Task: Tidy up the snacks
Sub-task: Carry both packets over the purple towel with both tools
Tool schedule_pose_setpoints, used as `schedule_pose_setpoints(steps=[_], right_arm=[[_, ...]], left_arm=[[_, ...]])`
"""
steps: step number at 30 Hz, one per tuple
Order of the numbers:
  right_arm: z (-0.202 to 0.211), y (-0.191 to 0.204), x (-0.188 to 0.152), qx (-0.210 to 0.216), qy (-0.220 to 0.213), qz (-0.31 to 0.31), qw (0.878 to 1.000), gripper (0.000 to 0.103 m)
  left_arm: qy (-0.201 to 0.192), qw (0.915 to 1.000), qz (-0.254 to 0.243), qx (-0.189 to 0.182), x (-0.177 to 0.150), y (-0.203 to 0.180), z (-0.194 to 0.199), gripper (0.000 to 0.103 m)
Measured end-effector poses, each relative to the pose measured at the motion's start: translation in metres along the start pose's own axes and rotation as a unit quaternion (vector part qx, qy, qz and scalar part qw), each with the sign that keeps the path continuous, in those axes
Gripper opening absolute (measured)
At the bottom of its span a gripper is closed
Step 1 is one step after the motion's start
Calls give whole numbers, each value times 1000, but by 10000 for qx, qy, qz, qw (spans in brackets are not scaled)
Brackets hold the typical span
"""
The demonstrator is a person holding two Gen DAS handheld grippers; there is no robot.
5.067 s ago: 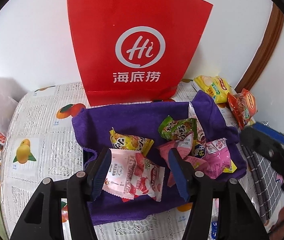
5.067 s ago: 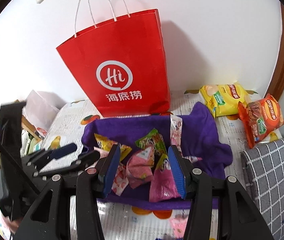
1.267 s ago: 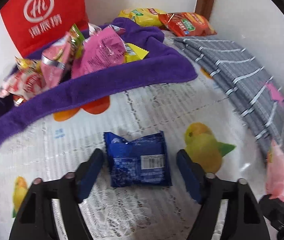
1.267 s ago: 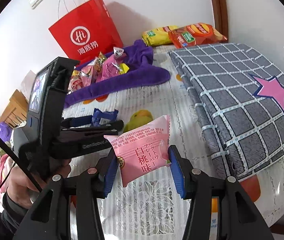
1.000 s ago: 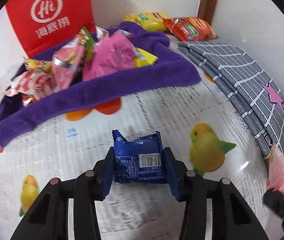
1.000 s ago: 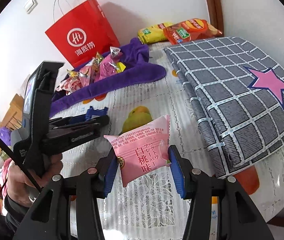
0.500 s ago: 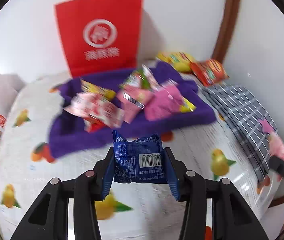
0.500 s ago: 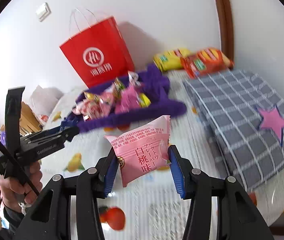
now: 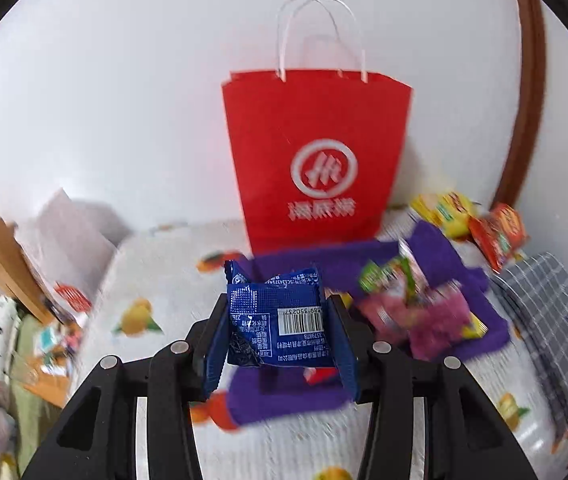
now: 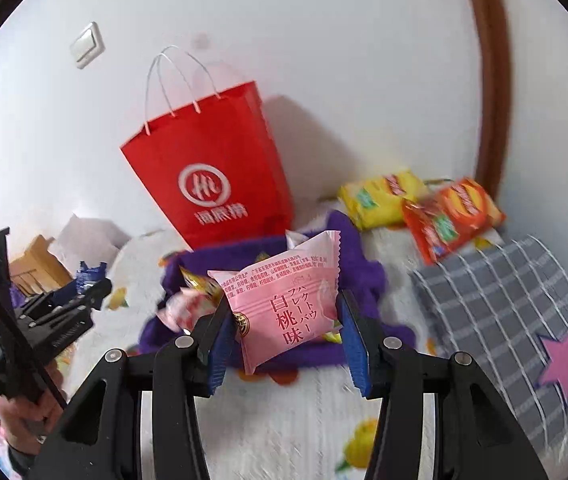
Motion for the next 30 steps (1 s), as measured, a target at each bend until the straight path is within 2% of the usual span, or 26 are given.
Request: schedule_pose_setpoints(steps=[5,13,16,20,30], right_arm=[[-32,11,20,-21,60,111,9999,49],[-67,23,44,-90,64,91,9999,49],[-81,29,50,-28,71,49,10000,49],[-98,40,49,30,85,230,9997,49],[-137,37,27,-97,509,466,9976,49]], left_arm=[[-79,9999,23,124,11,5,-19,44],[-303,9995,-9,40,37,-6,-40,45],[-325,9994,38,97,37,-9,-52,45],[-164,9997,-94,150,28,-12,-67,45],[193,9994,260,118,15,4,-88,45]])
Point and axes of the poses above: each gripper's, at about its wrist camera, not at the fingertips, and z roughly against the way its jaws point, y to its left, x to its top, the point moved 7 cm from there along -z, roughly the way its jaws point, and after that the axes turned 4 degrees about -y, right-handed, at the moved point
